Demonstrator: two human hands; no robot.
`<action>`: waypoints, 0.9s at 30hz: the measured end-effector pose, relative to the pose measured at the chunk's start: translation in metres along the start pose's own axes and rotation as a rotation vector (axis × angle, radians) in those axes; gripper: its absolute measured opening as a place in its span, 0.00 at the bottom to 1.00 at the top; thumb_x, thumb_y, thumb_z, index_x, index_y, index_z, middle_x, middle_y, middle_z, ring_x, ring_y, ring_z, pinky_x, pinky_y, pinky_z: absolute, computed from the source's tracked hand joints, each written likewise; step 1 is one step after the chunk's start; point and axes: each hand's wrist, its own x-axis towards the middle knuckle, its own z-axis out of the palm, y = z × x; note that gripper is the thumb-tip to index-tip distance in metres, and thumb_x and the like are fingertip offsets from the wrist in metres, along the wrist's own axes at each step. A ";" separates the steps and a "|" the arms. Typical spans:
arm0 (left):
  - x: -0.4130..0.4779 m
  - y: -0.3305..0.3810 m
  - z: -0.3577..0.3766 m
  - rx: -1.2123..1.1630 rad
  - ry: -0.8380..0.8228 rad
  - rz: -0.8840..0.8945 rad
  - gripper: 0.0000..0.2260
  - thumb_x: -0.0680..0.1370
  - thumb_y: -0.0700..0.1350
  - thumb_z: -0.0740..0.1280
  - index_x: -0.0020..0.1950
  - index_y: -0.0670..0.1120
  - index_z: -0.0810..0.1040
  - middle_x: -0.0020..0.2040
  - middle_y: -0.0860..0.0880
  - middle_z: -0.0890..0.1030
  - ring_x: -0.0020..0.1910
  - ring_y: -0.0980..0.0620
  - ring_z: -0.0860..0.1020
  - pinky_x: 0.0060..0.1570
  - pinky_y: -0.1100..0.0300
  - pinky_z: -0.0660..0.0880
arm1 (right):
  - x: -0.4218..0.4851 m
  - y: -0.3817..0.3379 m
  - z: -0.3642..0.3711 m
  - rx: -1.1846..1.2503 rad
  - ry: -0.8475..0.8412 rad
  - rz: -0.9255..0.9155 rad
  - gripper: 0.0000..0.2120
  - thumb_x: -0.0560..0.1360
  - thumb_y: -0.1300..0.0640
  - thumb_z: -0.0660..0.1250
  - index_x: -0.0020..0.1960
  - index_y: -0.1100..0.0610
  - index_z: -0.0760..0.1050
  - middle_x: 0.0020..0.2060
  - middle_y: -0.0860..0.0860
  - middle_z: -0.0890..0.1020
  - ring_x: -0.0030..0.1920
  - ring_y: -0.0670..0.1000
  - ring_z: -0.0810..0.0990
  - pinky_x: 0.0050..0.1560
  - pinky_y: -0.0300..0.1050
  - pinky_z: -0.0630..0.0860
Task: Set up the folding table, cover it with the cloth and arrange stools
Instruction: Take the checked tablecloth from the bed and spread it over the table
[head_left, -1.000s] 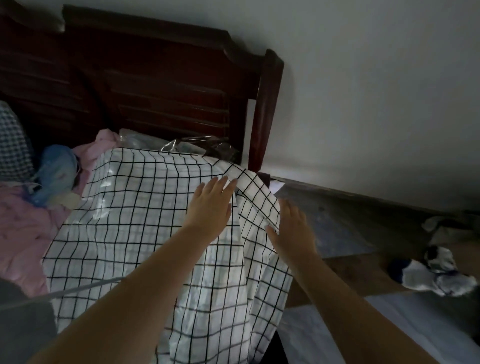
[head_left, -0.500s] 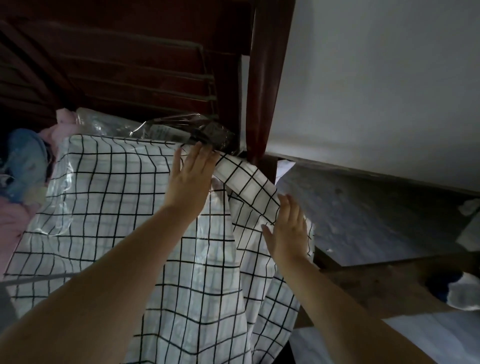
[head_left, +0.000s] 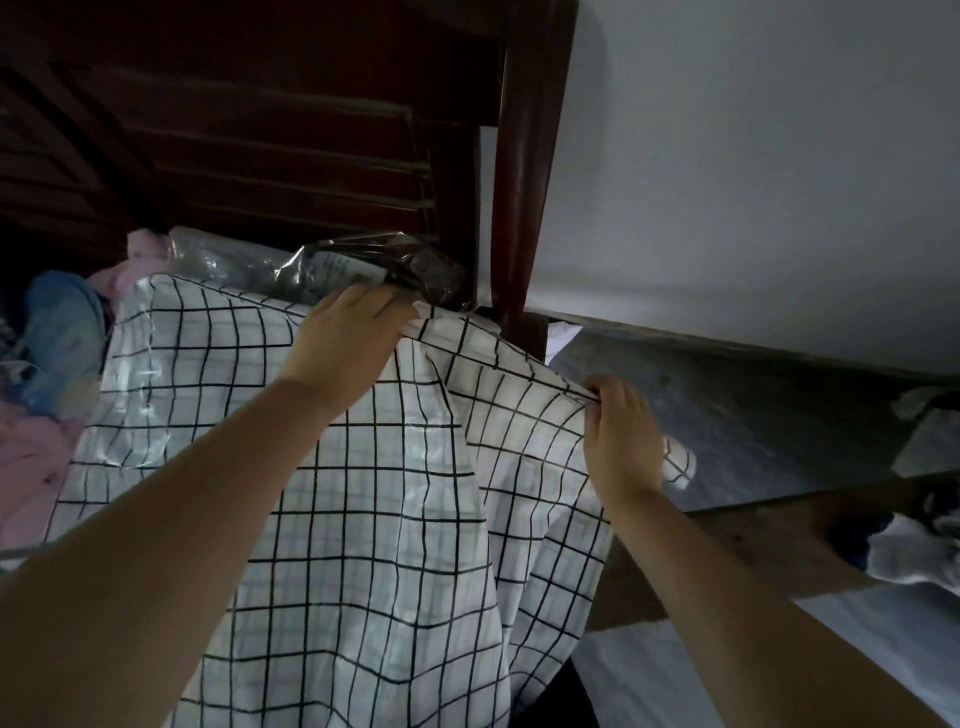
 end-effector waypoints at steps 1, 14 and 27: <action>-0.005 0.000 -0.012 -0.016 -0.008 0.010 0.14 0.68 0.32 0.72 0.52 0.41 0.78 0.49 0.41 0.80 0.47 0.39 0.79 0.42 0.44 0.78 | 0.000 -0.005 -0.014 0.005 0.014 -0.014 0.07 0.75 0.66 0.61 0.52 0.61 0.74 0.44 0.56 0.79 0.44 0.55 0.77 0.41 0.46 0.73; -0.137 0.025 -0.181 -0.108 0.200 0.297 0.15 0.68 0.34 0.72 0.54 0.40 0.77 0.45 0.44 0.78 0.38 0.45 0.79 0.26 0.55 0.76 | -0.141 -0.108 -0.189 -0.183 0.310 -0.251 0.07 0.71 0.70 0.67 0.48 0.63 0.76 0.39 0.56 0.81 0.36 0.55 0.78 0.38 0.40 0.66; -0.329 0.098 -0.347 -0.053 0.460 0.597 0.15 0.72 0.38 0.69 0.56 0.45 0.72 0.45 0.49 0.74 0.38 0.49 0.77 0.20 0.60 0.70 | -0.405 -0.201 -0.330 -0.308 0.622 -0.163 0.07 0.75 0.63 0.60 0.50 0.62 0.76 0.42 0.57 0.81 0.40 0.58 0.79 0.40 0.43 0.66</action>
